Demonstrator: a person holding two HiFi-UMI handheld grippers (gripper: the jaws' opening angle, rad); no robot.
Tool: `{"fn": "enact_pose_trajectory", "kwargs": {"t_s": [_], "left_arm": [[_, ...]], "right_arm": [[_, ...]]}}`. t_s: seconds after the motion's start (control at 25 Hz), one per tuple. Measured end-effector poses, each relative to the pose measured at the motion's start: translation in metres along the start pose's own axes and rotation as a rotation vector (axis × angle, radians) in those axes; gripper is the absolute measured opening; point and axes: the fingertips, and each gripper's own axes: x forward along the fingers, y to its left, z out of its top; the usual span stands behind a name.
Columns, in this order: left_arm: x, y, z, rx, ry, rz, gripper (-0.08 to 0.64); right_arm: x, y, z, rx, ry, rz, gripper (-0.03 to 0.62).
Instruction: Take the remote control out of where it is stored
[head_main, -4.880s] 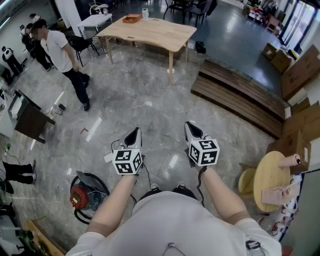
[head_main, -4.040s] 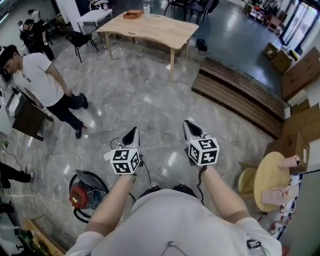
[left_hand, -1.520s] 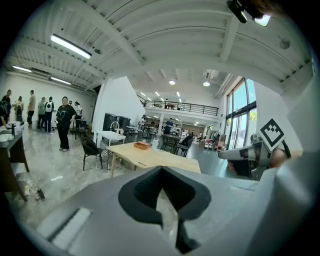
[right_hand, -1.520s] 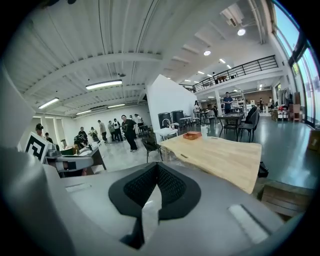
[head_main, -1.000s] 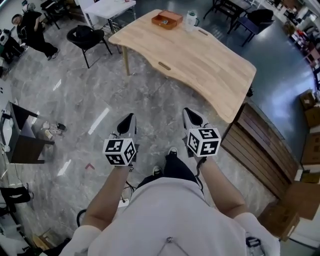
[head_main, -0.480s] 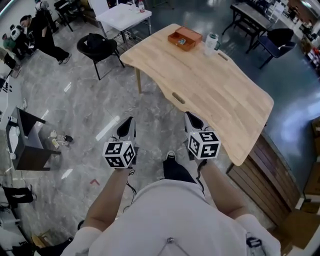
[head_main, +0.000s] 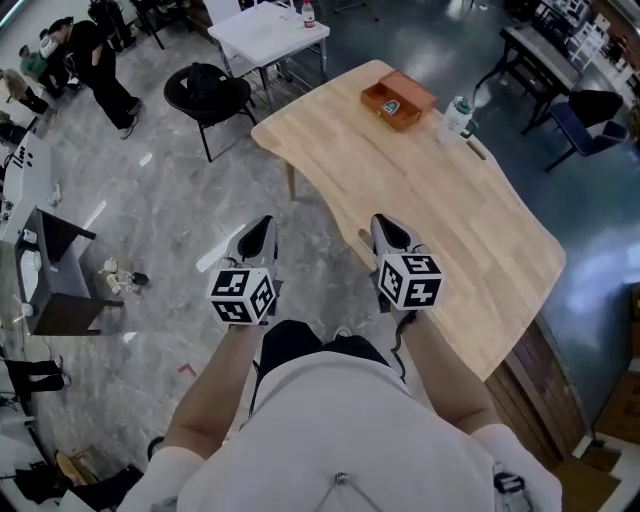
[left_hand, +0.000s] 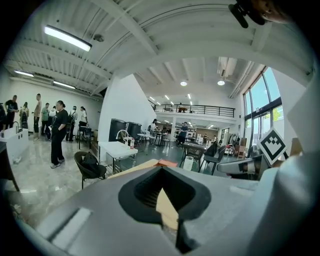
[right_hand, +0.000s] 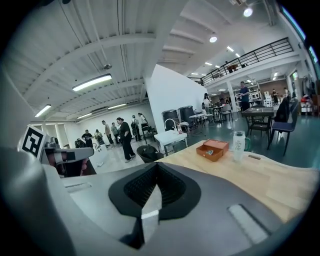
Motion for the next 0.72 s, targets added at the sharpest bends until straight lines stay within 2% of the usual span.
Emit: {"fn": "enact_pose_trajectory", "kwargs": {"t_s": [0.28, 0.72], "left_arm": [[0.076, 0.065, 0.019, -0.01, 0.022, -0.022, 0.0], [0.228, 0.193, 0.081, 0.031, 0.069, -0.211, 0.0]], "right_arm": [[0.094, -0.007, 0.03, 0.008, 0.027, -0.015, 0.028], [0.24, -0.016, 0.104, 0.091, 0.01, -0.212, 0.028]]}}
